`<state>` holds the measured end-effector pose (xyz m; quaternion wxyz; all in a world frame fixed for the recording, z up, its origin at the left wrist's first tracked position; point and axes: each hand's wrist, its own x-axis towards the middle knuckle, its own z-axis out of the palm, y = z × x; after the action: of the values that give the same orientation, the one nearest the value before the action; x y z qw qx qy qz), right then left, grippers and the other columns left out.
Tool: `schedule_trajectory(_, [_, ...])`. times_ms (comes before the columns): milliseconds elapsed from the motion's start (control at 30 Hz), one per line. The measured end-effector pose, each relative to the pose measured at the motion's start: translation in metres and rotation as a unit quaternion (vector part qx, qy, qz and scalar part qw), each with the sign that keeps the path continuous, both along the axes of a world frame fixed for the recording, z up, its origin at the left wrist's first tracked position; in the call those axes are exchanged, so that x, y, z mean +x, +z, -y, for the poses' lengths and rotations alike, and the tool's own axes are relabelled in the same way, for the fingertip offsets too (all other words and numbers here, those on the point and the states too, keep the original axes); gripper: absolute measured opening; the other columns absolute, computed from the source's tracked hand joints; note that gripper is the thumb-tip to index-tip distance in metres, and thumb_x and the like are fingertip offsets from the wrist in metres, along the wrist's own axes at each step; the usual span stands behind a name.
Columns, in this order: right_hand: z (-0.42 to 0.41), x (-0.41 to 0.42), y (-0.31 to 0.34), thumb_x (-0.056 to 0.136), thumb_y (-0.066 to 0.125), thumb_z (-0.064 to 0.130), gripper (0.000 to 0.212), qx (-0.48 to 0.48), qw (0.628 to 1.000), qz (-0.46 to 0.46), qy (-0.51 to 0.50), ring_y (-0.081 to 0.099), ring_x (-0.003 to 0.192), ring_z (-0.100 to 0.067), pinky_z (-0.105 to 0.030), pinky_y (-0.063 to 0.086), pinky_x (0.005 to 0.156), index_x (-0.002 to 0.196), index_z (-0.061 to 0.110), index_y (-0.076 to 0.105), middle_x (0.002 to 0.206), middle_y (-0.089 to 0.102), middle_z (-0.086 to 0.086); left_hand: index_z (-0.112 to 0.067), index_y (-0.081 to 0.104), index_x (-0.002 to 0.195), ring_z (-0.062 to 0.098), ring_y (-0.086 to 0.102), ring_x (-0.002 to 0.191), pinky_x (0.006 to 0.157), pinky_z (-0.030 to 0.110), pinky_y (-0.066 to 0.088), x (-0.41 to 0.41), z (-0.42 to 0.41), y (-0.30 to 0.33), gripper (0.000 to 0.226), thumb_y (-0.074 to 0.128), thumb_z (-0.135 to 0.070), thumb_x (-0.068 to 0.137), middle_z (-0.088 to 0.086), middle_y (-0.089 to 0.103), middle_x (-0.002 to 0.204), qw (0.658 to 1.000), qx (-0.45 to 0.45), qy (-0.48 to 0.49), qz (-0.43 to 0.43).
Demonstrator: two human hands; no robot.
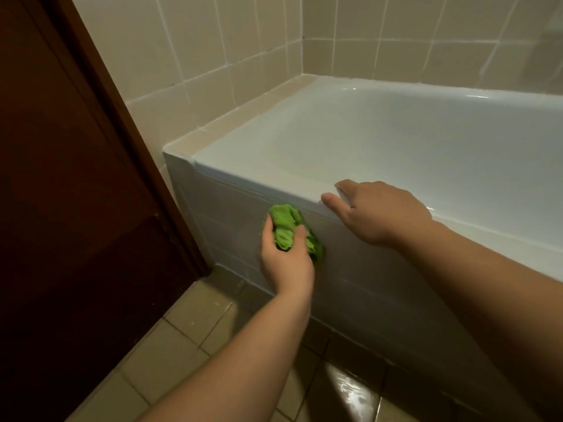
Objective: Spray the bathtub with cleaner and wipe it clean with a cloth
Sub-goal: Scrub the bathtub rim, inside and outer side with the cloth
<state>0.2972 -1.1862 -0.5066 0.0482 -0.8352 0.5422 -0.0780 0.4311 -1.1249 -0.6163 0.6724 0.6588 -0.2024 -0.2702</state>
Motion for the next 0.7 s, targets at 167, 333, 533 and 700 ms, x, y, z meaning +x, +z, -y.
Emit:
schedule_trajectory(167, [-0.009,-0.024,-0.003,0.093,0.008,0.082,0.074,-0.025,0.999,-0.025,-0.026,0.062,0.099,-0.032,-0.046,0.053,0.082,0.118,0.029,0.052,0.110,0.067,-0.006,-0.052,0.054,0.140,0.014,0.051,0.134,0.112,0.040,0.046,-0.020,-0.005,0.001,0.062,0.082,-0.037,0.086,-0.015,0.052,0.143,0.998,-0.025,0.000,0.055])
schedule_trajectory(333, [-0.014,-0.043,-0.005,0.090,0.007,0.085,0.079,-0.019,0.998,-0.034,-0.058,0.062,0.099,-0.032,-0.045,0.053,0.082,0.118,0.028,0.054,0.110,0.067,-0.006,-0.042,0.054,0.146,0.012,0.054,0.131,0.111,0.032,0.045,-0.030,-0.013,0.009,0.063,0.079,-0.038,0.089,-0.023,0.052,0.137,1.000,-0.007,-0.002,0.008])
schedule_trajectory(533, [-0.018,-0.048,-0.002,0.091,0.011,0.085,0.077,-0.013,0.997,-0.035,-0.069,0.062,0.101,-0.033,-0.042,0.050,0.078,0.117,0.027,0.054,0.111,0.067,-0.007,-0.040,0.061,0.140,0.010,0.061,0.121,0.107,0.034,0.051,-0.047,-0.021,0.018,0.063,0.086,-0.034,0.082,-0.014,0.062,0.138,0.998,-0.026,-0.032,-0.057])
schedule_trajectory(700, [-0.020,-0.047,-0.002,0.092,0.009,0.082,0.071,-0.017,0.997,-0.036,-0.059,0.060,0.094,-0.030,-0.042,0.051,0.077,0.109,0.028,0.051,0.104,0.065,-0.005,-0.040,0.060,0.139,0.015,0.070,0.107,0.100,0.043,0.057,-0.031,-0.011,0.014,0.065,0.087,-0.032,0.081,-0.012,0.071,0.125,0.991,0.002,0.015,-0.136])
